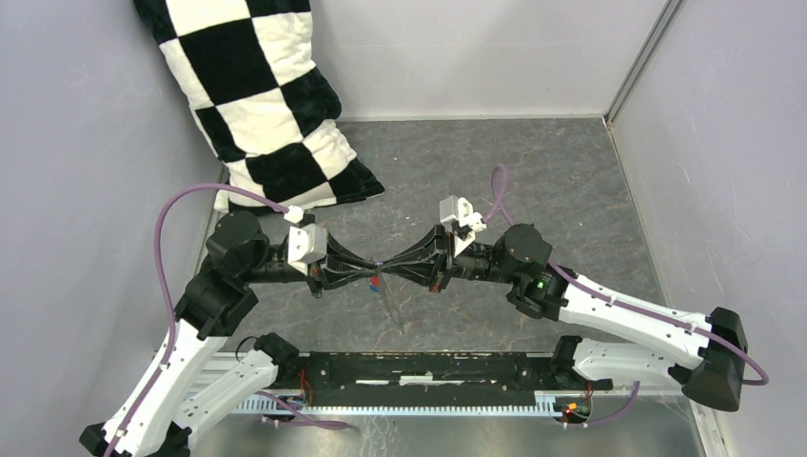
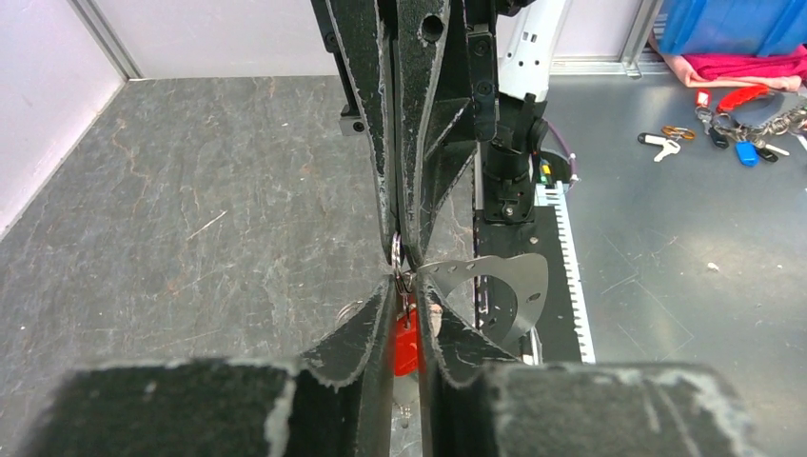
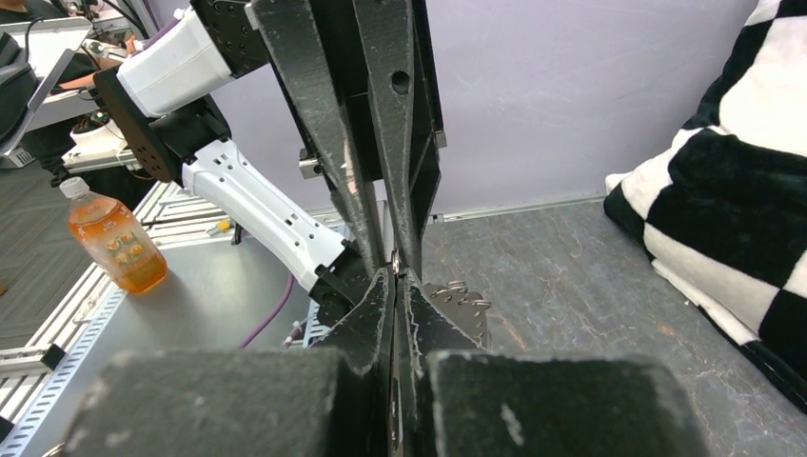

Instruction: Put the keys on the keyring

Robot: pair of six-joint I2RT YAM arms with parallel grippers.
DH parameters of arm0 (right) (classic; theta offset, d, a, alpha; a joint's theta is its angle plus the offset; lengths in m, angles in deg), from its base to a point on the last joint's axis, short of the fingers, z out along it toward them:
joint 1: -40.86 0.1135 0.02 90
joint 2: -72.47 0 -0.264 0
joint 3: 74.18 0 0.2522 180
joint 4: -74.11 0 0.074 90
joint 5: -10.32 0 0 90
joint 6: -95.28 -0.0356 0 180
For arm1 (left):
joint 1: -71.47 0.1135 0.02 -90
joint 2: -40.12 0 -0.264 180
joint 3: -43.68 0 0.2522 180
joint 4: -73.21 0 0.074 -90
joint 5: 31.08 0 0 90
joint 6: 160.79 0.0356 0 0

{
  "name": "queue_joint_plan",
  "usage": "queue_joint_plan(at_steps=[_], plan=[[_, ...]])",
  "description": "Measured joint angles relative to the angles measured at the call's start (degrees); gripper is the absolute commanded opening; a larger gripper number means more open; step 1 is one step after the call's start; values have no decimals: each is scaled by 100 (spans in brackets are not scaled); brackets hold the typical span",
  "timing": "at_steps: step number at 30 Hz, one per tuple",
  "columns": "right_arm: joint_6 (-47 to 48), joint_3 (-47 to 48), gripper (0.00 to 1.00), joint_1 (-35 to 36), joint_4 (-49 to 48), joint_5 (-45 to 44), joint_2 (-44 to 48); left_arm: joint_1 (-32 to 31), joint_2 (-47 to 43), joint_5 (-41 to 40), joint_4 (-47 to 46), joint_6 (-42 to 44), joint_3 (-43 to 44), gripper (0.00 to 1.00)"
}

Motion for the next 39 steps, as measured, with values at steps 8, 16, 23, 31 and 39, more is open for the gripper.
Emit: queue_joint_plan(at_steps=[8, 16, 23, 31, 39], plan=[[79, 0, 18, 15, 74, 39, 2, 0, 9, -2, -7, -129, 0, 2], [844, 1169, 54, 35, 2024, 157, -208, 0, 17, 44, 291, 85, 2, 2], [2059, 3377, 52, 35, 4570, 146, -887, 0, 170, 90, 1196, 1108, 42, 2], [2638, 3707, 48, 175, 5998, 98, -1526, 0, 328, 33, 1596, 1676, 162, 2], [2719, 3711, 38, 249, 6201, 28, -1703, 0, 369, -55, 1690, 1853, 164, 2]])
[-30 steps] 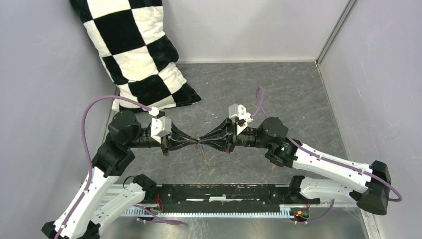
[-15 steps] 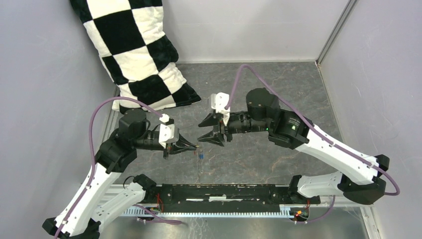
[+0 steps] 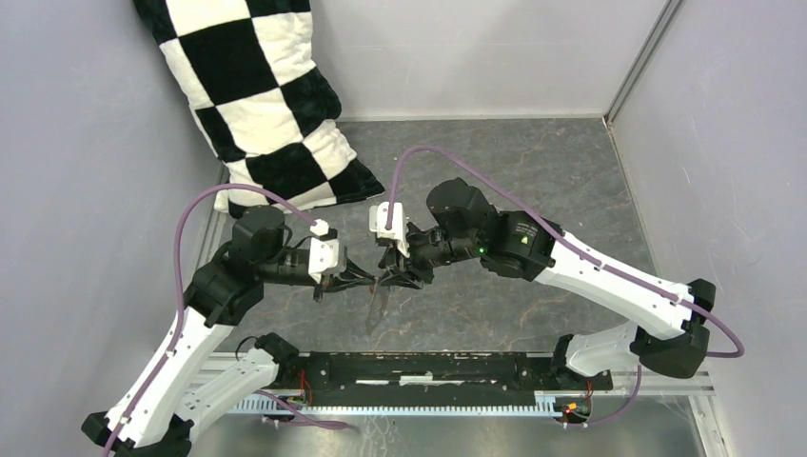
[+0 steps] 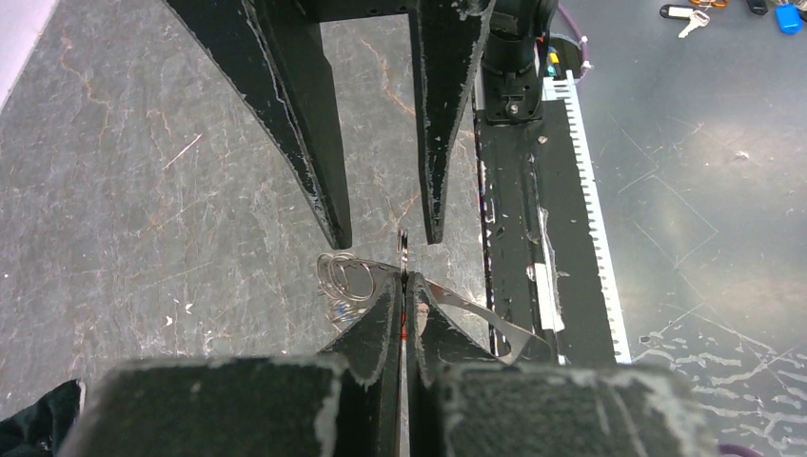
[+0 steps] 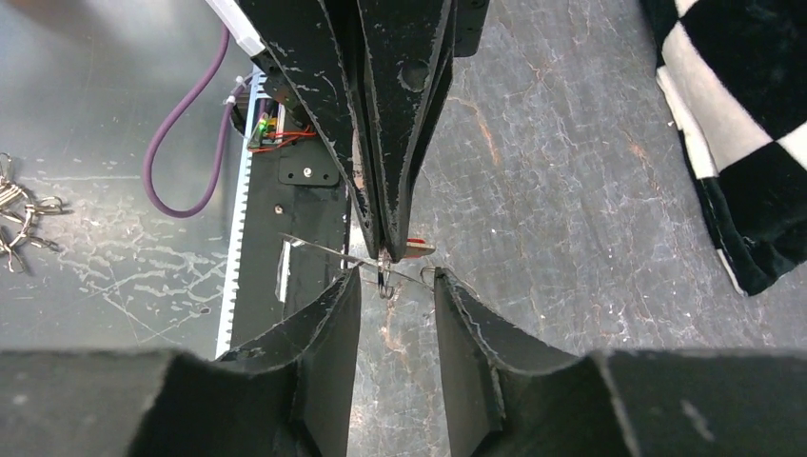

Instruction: Put the keys on the keyring

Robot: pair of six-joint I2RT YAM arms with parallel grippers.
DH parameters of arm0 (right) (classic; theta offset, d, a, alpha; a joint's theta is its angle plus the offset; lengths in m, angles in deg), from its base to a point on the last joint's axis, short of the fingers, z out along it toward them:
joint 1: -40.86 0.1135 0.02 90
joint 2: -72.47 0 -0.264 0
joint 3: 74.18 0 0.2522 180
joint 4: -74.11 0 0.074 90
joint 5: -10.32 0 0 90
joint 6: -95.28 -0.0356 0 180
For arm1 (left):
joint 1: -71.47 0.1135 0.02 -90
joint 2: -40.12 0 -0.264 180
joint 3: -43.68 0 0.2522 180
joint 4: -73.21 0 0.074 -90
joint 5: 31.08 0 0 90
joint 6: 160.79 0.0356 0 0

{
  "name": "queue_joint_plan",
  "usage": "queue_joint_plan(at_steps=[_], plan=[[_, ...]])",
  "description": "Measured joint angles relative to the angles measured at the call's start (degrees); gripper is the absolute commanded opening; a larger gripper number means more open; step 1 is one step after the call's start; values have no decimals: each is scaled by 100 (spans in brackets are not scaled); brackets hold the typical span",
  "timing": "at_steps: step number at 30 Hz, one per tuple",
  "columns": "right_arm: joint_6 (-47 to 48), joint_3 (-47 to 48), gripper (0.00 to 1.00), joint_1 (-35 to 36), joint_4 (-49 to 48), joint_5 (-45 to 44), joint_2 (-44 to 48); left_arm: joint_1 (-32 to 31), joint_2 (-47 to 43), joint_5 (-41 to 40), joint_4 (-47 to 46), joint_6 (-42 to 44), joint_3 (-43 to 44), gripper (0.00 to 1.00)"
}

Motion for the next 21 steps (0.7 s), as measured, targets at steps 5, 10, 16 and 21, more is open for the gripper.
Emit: queue_joint_plan(at_steps=[5, 10, 16, 21], plan=[[-15, 0, 34, 2, -57, -33, 0, 0, 2, -2, 24, 79, 0, 2], [-17, 0, 31, 7, -146, -33, 0, 0, 2, -2, 24, 111, 0, 2], [-39, 0, 28, 13, -184, -24, -37, 0, 2, -4, 24, 118, 0, 2], [-46, 0, 21, 15, -177, -2, -157, 0, 2, -35, 26, 118, 0, 2]])
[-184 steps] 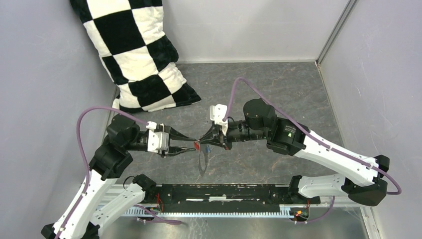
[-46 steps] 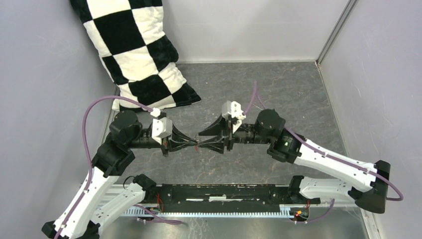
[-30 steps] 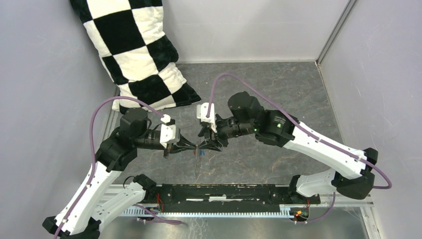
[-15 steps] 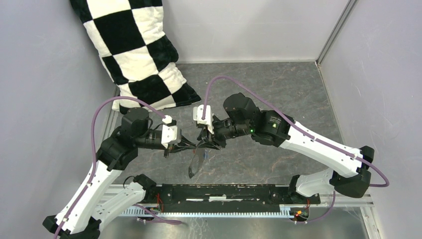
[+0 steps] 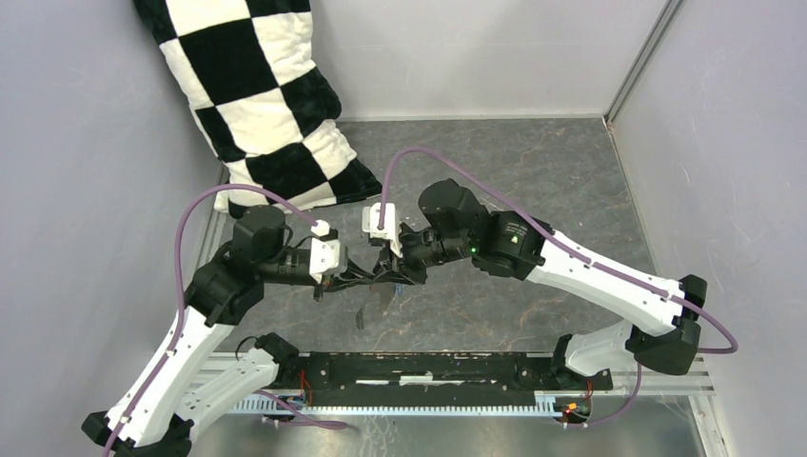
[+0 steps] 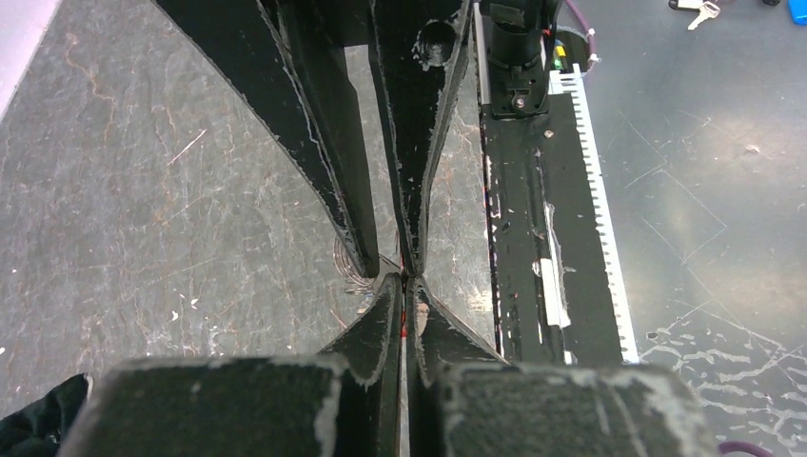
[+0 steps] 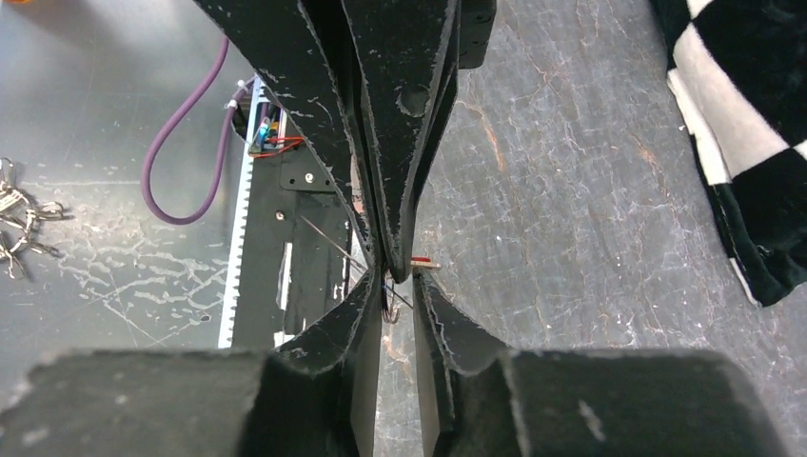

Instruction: Put the keys on the keyring

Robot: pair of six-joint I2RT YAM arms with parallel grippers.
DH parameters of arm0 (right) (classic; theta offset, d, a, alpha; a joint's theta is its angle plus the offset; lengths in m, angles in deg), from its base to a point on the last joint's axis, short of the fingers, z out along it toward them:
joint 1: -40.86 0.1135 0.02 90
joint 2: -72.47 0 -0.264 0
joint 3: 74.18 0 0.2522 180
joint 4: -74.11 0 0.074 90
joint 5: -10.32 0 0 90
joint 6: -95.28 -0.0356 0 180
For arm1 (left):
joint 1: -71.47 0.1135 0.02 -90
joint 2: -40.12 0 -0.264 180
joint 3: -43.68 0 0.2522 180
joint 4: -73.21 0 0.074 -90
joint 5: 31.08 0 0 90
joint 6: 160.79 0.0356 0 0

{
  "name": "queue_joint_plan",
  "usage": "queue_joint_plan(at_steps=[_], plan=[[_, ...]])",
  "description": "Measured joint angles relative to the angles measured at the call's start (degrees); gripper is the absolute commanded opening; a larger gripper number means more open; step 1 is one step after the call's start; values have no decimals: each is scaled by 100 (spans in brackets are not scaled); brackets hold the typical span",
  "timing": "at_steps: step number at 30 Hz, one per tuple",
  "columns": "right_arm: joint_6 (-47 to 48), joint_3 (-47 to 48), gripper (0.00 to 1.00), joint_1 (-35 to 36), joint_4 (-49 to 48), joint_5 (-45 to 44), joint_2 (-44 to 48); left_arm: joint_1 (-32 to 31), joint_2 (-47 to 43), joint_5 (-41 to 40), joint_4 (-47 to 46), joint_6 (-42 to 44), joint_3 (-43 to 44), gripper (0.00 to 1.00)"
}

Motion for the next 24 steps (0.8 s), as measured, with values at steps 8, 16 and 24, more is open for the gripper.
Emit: queue_joint_plan(at_steps=[8, 16, 24], plan=[[-85, -57, 1, 31, -68, -31, 9, 0, -13, -96, 52, 0, 0, 28], [-326, -1259, 1, 9, -1255, -203, 890, 0, -127, -85, 68, 24, 2, 32], [-776, -1840, 1, -107, -2444, -68, 1325, 0, -214, -90, 125, 175, 59, 42]])
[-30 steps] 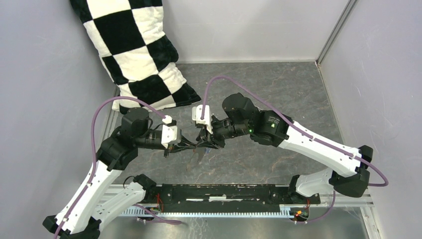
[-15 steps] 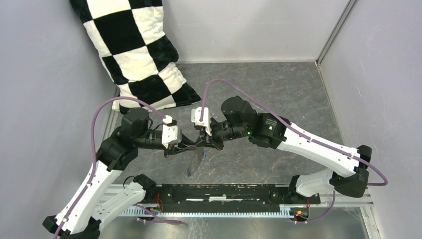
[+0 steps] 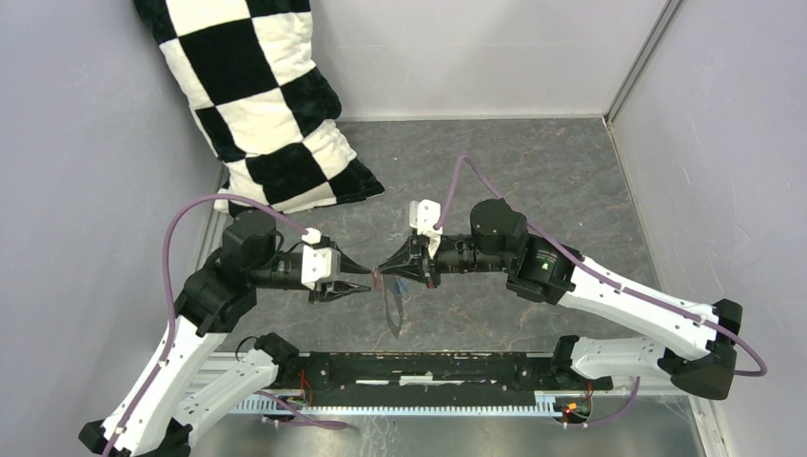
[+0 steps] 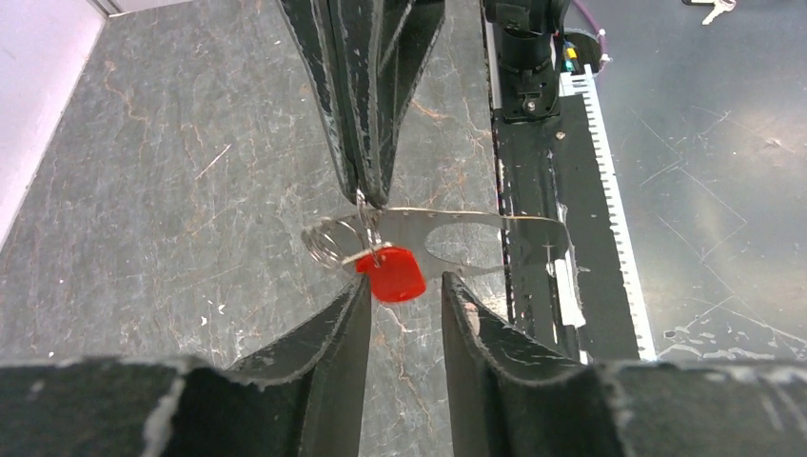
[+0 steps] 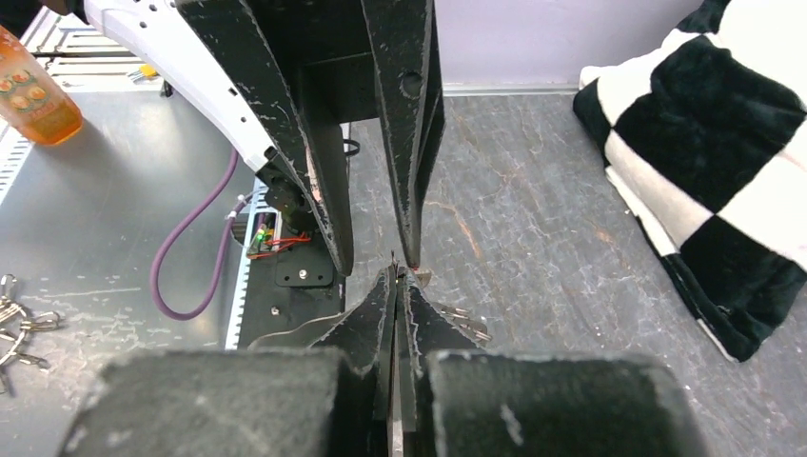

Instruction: Put the keys on the keyring

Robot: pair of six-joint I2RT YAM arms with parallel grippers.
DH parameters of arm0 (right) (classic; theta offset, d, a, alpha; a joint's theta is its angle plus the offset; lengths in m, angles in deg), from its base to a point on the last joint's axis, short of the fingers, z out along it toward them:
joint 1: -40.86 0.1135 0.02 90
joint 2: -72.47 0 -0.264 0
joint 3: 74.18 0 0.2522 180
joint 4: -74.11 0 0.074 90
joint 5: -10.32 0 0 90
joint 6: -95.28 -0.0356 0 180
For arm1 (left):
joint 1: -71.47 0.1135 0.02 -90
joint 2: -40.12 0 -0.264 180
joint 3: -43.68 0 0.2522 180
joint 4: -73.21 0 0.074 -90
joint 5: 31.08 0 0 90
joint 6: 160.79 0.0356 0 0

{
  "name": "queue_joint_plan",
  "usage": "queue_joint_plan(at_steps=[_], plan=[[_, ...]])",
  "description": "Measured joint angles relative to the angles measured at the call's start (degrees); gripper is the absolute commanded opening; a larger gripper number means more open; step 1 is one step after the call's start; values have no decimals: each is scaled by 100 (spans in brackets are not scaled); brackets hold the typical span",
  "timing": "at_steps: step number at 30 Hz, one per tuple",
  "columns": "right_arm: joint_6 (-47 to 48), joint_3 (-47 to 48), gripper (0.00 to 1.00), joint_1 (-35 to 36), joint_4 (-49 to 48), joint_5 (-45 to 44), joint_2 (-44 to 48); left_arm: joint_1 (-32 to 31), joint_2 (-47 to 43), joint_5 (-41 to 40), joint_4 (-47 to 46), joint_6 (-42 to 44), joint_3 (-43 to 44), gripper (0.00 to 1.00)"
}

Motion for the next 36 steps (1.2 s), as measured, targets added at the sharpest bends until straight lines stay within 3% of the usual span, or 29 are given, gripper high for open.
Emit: queue_joint_plan(at_steps=[3, 6, 12, 16, 22, 36], plan=[[-155, -127, 1, 0, -212, 66, 0, 0, -15, -11, -133, -33, 0, 45], [-256, -192, 1, 0, -328, 149, 0, 0, -66, -26, -308, -87, 0, 40], [-358, -216, 1, -15, -472, 262, 0, 0, -98, -22, -442, -181, 0, 12], [-417, -256, 1, -31, -621, 293, 0, 0, -98, -22, -452, -192, 0, 5], [-726, -634, 1, -90, -1198, 299, 94, 0, -96, -44, -426, -188, -11, 2], [-2352, -2291, 1, -101, -3836, -144, 466, 0, -155, 2, -415, -52, -72, 2]])
